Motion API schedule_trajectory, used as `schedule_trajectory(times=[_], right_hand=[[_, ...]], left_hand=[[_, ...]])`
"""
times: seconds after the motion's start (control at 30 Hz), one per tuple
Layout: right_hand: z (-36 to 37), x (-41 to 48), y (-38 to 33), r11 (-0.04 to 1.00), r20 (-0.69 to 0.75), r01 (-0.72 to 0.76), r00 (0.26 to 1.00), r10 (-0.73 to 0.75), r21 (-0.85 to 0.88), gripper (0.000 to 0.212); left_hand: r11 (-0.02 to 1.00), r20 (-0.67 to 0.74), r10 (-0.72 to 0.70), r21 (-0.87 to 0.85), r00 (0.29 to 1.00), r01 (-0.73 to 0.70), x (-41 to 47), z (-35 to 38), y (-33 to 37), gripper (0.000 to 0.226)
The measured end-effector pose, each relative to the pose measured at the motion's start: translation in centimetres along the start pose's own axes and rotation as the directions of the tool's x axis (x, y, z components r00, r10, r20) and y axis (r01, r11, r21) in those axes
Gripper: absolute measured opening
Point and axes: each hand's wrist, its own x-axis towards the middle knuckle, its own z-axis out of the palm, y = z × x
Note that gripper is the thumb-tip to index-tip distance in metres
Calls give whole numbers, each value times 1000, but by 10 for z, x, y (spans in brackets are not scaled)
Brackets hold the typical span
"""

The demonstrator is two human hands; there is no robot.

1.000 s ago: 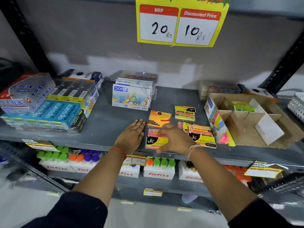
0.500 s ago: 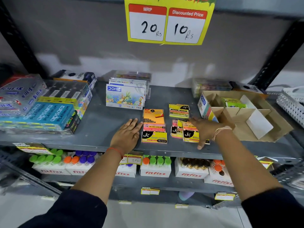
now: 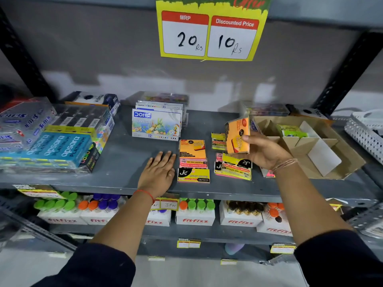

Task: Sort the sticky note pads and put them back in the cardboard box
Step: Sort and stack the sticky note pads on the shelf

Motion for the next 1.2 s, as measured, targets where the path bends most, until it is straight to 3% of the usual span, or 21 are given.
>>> schedule_trajectory(times=[0.13,0.27,0.37,0.47,0.5,0.6,0.7,0.87,1.0,1.13,1.17,1.2], right_hand=[[-3,9,10,986,-49,-23,998,31,166,87],[-4,16,3,986,-131,2,991,20,167,93],[-2,25,-6,999,-188,-29,982,21,-40,101],[3,36,-13,972,-222,-19,974,-34,-235,62],[3,41,-15,954,-225,-25,973,-45,-297,59],[14,56,-15,844,-177,-47,983,-58,-535,68],[41,74,-2,628,-104,-51,993,-48,-777,69],[64,101,23,294,-4,-9,1000,19,-956,69],[60,106,30,253,2,-18,997,80,-967,63],[44,71,1,386,-35,-14,998,-48,-922,61],[35,60,-6,372,-49,-32,998,-34,-928,62],[27,48,-10,286,-68,-68,998,9,-956,64]], left_hand=[[1000,8,0,12,1000,0,0,1,-1,67],[1000,4,-1,18,1000,1,0,1,-1,68],[1000,5,-1,18,1000,1,0,1,-1,68],[1000,2,5,17,1000,-5,1,1,-2,67],[1000,-2,6,19,1000,-6,1,2,-2,67],[1000,-16,10,27,1000,-10,2,3,-3,79],[1000,-30,12,15,999,-11,2,4,-3,89],[999,-24,35,-13,999,-35,-1,0,-3,87],[1000,-23,30,-6,999,-30,1,1,-4,86],[999,-33,28,22,999,-27,3,4,-5,87],[999,-35,27,23,999,-26,3,5,-5,88],[999,-34,28,23,999,-27,2,5,-4,88]])
